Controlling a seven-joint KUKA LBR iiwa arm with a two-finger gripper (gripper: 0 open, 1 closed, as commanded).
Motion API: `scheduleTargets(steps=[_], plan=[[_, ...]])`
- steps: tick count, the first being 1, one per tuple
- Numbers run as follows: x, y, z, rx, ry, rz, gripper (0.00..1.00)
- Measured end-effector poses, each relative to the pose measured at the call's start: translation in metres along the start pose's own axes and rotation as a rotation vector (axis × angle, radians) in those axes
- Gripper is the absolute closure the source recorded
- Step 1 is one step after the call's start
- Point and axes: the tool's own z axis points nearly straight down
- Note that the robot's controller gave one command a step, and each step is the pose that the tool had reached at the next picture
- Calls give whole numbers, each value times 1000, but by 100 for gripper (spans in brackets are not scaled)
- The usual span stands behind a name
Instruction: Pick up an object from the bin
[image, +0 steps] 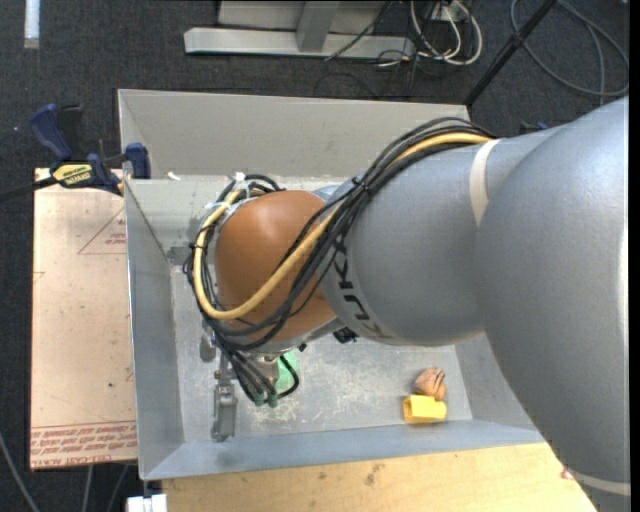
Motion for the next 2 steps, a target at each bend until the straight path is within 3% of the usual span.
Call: scheduleTargets(steps=[1,2], plan=[[-2,-1,-4,-2,-7,5,0],[-39,-22,4,-4,-9,35,0]])
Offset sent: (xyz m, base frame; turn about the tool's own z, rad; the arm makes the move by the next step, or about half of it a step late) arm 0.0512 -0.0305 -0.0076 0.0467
